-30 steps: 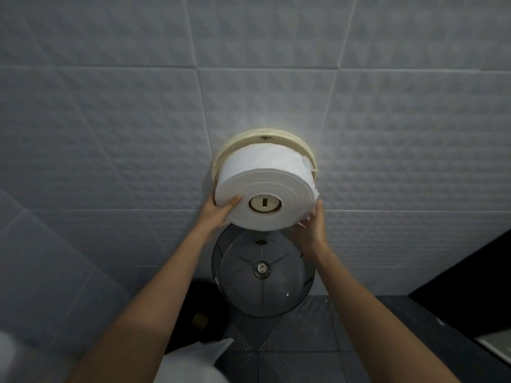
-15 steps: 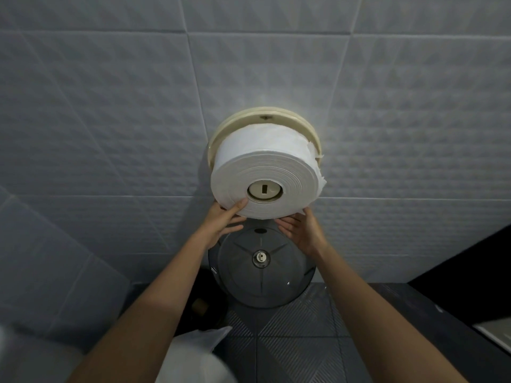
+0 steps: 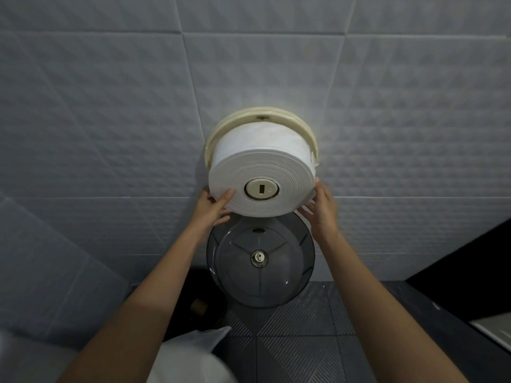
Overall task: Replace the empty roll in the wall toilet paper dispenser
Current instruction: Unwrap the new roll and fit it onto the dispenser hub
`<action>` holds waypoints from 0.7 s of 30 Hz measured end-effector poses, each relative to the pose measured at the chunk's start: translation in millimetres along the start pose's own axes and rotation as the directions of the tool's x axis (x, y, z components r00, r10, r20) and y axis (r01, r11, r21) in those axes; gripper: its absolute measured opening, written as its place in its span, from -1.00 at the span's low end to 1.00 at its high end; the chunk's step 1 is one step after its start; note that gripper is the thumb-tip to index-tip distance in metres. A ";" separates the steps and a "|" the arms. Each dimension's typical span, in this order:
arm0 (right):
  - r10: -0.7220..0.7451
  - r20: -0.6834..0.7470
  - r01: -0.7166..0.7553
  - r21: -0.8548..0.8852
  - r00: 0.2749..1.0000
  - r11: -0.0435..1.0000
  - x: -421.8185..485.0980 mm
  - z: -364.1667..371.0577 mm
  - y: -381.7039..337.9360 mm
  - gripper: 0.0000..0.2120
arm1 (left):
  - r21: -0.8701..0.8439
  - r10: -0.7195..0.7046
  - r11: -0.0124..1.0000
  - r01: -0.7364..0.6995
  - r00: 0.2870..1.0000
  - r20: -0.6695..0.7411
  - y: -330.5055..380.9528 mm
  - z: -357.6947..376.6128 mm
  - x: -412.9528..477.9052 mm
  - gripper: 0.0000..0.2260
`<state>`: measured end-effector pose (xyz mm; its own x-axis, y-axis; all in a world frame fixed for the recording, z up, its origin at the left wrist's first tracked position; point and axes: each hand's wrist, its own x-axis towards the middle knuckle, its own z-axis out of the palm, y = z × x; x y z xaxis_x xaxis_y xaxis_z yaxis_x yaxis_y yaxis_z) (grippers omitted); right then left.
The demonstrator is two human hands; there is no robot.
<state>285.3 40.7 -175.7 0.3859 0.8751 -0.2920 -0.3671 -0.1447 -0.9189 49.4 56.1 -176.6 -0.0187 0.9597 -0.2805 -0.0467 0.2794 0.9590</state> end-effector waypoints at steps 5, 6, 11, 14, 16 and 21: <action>0.004 -0.134 -0.002 0.013 0.991 1.000 3.6 -1.6 12.9 -0.94 | 0.043 0.047 0.998 -0.046 0.999 -0.025 9.3 -6.4 1.8 -0.46; 0.010 -0.146 -0.008 0.013 0.989 1.000 5.0 -2.3 15.5 -0.90 | 0.060 0.051 0.997 -0.050 0.999 -0.019 9.9 -6.3 2.0 -0.48; 0.126 -0.222 -0.171 -0.196 0.967 0.966 9.6 -7.6 38.7 -0.79 | 0.131 0.030 0.991 -0.030 1.000 0.008 7.8 -8.4 2.2 -0.43; 0.196 -0.211 -0.263 -0.366 0.958 0.893 2.4 -17.3 53.6 -0.73 | 0.126 0.029 0.992 -0.029 1.000 -0.001 8.4 -8.2 0.4 -0.42; 0.171 -0.160 -0.228 -0.480 0.972 0.847 -2.5 -23.1 60.2 -0.75 | 0.113 0.034 0.993 -0.032 0.999 -0.013 8.6 -6.6 -0.4 -0.44; 0.218 -0.009 -0.178 -0.609 0.976 0.773 -10.2 -22.0 58.1 -0.84 | 0.056 0.059 0.997 -0.058 0.998 -0.028 7.9 -0.9 -3.4 -0.49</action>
<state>278.7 13.2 -231.9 0.3043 0.8185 -0.4872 0.1626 -0.5486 -0.8201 48.2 55.0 -168.2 -0.0490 0.9733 -0.2243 0.0100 0.2250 0.9743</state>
